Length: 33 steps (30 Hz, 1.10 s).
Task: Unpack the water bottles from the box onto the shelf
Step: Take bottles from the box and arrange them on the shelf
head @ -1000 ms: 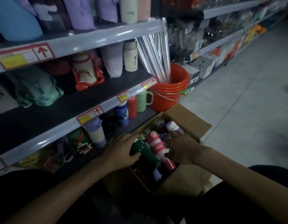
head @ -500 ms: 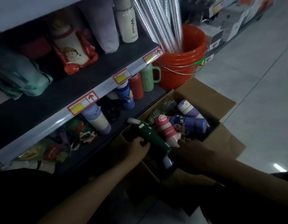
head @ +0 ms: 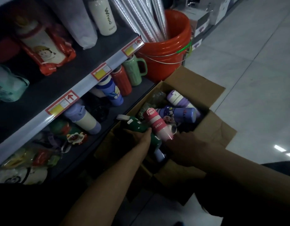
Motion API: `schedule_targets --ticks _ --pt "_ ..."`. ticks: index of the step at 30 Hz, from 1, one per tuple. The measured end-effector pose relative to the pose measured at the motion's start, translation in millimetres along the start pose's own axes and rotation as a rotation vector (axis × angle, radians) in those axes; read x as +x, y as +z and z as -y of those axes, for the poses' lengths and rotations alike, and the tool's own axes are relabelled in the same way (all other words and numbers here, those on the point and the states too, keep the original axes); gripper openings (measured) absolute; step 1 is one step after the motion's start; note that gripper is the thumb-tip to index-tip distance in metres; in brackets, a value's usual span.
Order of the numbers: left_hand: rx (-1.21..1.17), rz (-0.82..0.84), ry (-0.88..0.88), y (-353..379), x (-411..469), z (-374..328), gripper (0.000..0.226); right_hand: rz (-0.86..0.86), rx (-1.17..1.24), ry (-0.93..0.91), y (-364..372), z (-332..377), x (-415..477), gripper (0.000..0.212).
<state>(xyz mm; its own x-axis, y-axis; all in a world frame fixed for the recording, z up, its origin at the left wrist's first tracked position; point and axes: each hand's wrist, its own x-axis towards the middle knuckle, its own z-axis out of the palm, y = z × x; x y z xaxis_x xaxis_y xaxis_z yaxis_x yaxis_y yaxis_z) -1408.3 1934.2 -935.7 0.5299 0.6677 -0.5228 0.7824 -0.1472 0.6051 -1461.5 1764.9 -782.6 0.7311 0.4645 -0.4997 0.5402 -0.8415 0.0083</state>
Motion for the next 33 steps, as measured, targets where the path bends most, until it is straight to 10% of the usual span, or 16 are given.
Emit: schedule_targets --ticks 16,20,24,33 --pt "-0.241 0.256 -0.029 -72.3 -22.3 -10.1 0.140 0.201 -0.057 -0.035 -46.5 35.4 9.2 0.065" --pt "-0.324 0.309 0.088 -143.7 -46.6 -21.2 0.069 0.182 -0.016 -0.026 -75.4 49.6 7.0 0.062" --pt "-0.408 0.488 0.107 -223.9 -65.6 -30.2 0.050 0.049 0.010 -0.094 -96.8 61.2 6.1 0.041" --pt "-0.720 0.532 0.162 -300.4 -81.7 -20.4 0.058 -0.251 0.833 -0.263 -111.7 111.7 18.7 0.037"
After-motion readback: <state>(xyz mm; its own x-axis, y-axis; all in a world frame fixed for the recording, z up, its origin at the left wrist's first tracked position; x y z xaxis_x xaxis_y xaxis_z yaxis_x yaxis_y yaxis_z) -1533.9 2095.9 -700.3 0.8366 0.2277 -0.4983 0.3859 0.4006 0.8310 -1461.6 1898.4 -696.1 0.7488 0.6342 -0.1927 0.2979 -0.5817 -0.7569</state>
